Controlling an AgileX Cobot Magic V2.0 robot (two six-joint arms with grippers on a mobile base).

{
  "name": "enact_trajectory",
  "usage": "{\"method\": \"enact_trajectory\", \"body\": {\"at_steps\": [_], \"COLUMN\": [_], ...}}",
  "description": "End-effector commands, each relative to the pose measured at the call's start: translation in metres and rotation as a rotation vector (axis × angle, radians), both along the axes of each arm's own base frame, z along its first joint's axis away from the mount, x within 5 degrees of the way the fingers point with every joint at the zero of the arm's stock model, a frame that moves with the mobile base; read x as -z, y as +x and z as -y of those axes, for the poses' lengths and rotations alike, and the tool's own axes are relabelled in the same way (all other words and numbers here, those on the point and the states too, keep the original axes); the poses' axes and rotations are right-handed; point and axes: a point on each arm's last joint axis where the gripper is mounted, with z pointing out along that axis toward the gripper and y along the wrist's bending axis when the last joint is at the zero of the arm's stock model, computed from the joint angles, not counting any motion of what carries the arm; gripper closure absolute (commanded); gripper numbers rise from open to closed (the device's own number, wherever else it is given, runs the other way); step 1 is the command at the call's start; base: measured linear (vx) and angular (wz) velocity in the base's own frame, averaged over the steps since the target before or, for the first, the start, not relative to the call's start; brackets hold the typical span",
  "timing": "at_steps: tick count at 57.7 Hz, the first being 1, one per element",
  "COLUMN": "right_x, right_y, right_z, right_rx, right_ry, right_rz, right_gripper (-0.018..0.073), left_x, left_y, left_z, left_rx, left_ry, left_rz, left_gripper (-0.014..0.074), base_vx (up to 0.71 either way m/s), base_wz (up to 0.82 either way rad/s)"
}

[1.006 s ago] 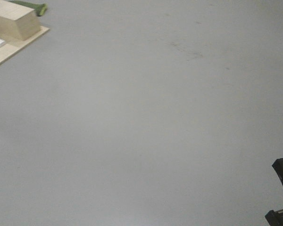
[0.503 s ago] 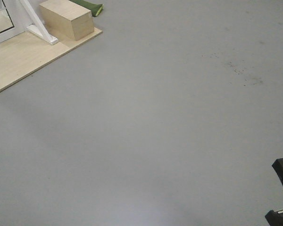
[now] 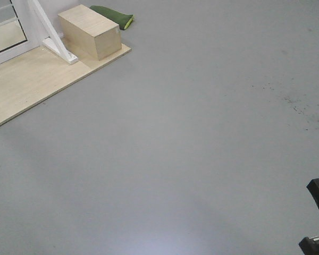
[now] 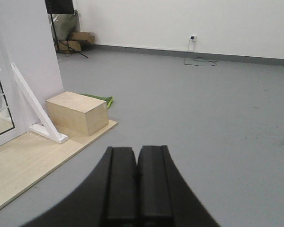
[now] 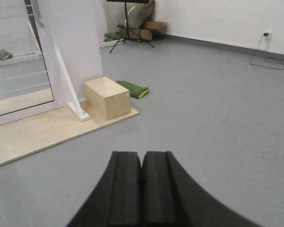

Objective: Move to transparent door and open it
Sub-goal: 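Drive the base forward to the white-framed sliding glass door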

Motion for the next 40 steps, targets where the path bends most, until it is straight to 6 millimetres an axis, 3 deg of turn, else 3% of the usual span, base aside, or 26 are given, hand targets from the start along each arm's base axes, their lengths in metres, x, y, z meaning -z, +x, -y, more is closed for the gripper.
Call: {"method": "enact_trajectory", "body": {"at_steps": [1, 40], "right_x": [-0.0039, -0.0039], "right_y": [-0.0001, -0.0001], "right_z": [-0.0002, -0.0002], "right_rx": [-0.002, -0.002], "right_ry": [0.006, 0.006], "right_rz": [0.086, 0.086], "right_gripper": [0.0559, 0.0559], "left_x": [0.0024, 0.0024], "left_y": [0.0007, 0.0007], "left_z": [-0.0003, -0.0003], "left_rx": [-0.004, -0.004], "left_ry": [-0.021, -0.021], "left_rz": [0.062, 0.062], "left_gripper": [0.0602, 0.0602], "base_vx": [0.52, 0.55], "base_wz": [0.13, 0.32]}}
